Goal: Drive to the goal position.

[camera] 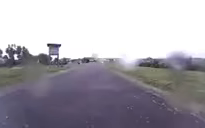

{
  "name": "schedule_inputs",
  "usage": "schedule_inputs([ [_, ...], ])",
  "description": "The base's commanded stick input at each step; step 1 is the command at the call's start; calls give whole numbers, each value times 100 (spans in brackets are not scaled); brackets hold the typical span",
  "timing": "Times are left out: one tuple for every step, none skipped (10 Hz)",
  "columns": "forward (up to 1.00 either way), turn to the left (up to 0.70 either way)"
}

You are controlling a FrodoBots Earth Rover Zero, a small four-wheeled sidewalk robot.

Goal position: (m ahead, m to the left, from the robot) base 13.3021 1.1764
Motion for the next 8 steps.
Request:
schedule_inputs([
  [100,0],
  [100,0],
  [100,0],
  [100,0],
  [100,0],
  [100,9],
  [100,18],
  [100,27],
])
